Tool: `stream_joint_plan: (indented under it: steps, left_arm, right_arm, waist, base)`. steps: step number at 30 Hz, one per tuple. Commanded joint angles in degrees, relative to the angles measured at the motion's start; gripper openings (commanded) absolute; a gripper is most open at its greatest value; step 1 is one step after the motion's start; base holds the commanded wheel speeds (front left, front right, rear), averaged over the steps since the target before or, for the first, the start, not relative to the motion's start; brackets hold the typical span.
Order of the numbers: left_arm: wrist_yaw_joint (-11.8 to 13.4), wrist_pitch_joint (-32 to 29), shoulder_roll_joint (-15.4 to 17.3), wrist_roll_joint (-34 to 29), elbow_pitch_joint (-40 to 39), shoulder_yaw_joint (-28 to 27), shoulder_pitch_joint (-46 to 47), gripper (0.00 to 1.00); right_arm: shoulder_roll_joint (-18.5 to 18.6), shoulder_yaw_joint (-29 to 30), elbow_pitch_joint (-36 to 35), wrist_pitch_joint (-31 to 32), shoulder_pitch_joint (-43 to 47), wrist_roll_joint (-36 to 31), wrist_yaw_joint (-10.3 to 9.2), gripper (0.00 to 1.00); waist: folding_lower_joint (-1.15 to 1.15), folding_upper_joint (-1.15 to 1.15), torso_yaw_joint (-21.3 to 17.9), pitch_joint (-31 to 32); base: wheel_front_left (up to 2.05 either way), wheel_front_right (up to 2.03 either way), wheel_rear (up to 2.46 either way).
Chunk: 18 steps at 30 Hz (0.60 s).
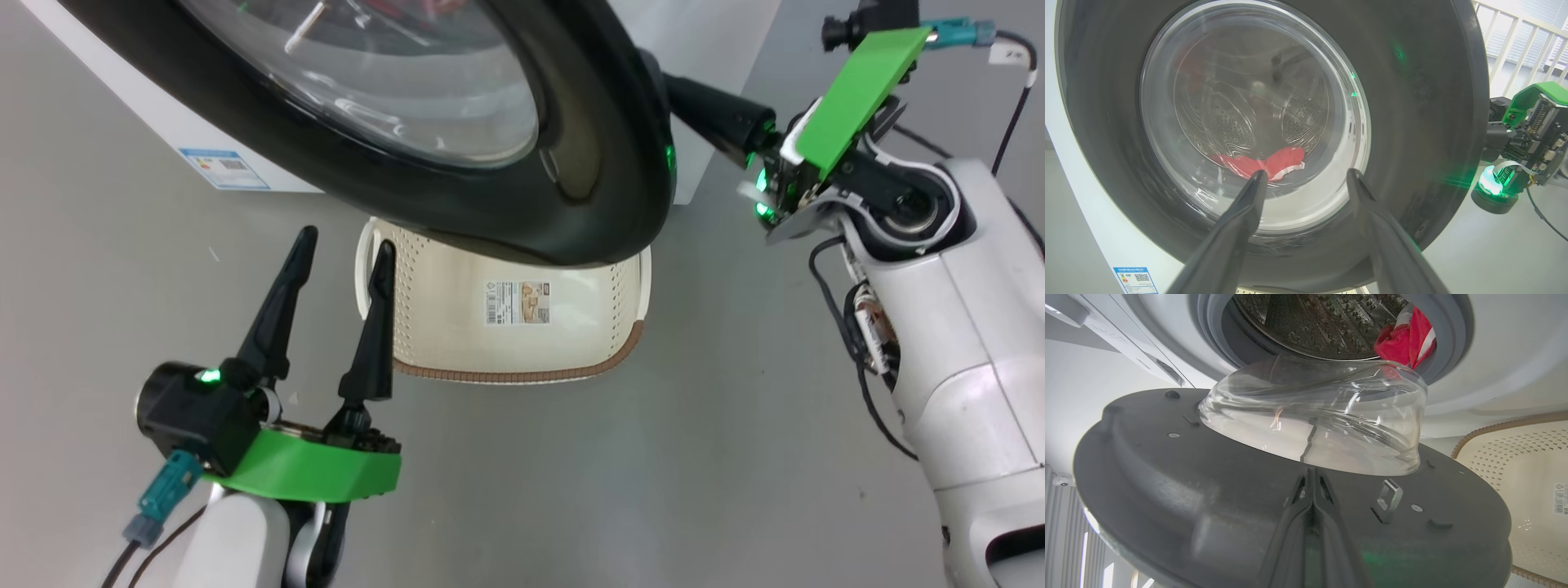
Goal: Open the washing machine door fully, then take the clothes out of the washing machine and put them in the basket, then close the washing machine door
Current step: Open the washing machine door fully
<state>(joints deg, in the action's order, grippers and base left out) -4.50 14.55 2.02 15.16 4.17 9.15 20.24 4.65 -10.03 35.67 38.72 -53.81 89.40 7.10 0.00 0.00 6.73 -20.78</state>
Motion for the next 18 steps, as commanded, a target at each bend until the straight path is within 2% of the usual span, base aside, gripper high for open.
stream_joint_plan:
  steps: [1,7,10,11,12,13,14,18]
  left_arm:
    - [0.47,0.45,0.99,-0.35,-1.06,-2.05,-0.65,1.00]
    - [0.76,0.45,1.07,-0.14,-0.67,-2.57,-1.51,1.00]
    - [0.86,0.45,1.25,0.29,-0.63,-3.06,-2.23,1.00]
    - [0.87,0.45,1.30,0.42,-0.61,-3.19,-2.37,1.00]
    - [0.88,0.45,1.32,0.64,-0.53,-3.31,-2.49,1.00]
    - [0.88,0.45,1.32,0.88,-0.46,-3.44,-2.54,1.00]
    - [0.88,0.45,1.32,1.06,-0.40,-3.54,-2.54,1.00]
    - [0.75,0.45,1.33,1.88,-0.09,-3.73,-2.57,1.00]
  right_arm:
    - [-1.77,-1.18,-1.97,-0.28,1.03,0.56,0.39,0.00]
    - [-1.77,-2.88,-1.89,-1.61,3.12,2.08,0.39,0.00]
    - [-1.77,-3.30,-1.02,-4.87,3.34,1.85,0.39,0.00]
    - [-1.77,-3.24,-0.69,-6.23,3.21,1.60,0.39,0.06]
    - [-1.77,-3.11,-0.52,-7.79,2.99,1.32,0.39,0.32]
    - [-1.77,-2.81,-0.30,-9.74,2.77,0.94,0.39,0.76]
    - [-1.77,-2.62,-0.16,-11.66,2.51,0.32,0.39,1.00]
    - [-1.56,-2.22,0.42,-18.88,2.49,-2.93,0.39,1.00]
  waist:
    - [0.00,0.00,0.03,0.85]
    - [0.00,0.00,-0.27,2.52]
    - [0.00,0.00,-0.80,2.95]
    - [0.00,0.00,-0.99,2.94]
    - [0.00,0.00,-1.21,2.90]
    - [0.00,0.00,-1.44,2.86]
    - [0.00,0.00,-1.68,2.81]
    - [0.00,0.00,-2.71,3.09]
  base:
    - [0.00,0.00,0.00]
    - [0.00,0.00,0.00]
    - [0.00,0.00,0.00]
    - [0.00,0.00,0.00]
    - [0.00,0.00,0.00]
    - [0.00,0.00,0.00]
    - [0.00,0.00,0.00]
    - [0.00,0.00,0.00]
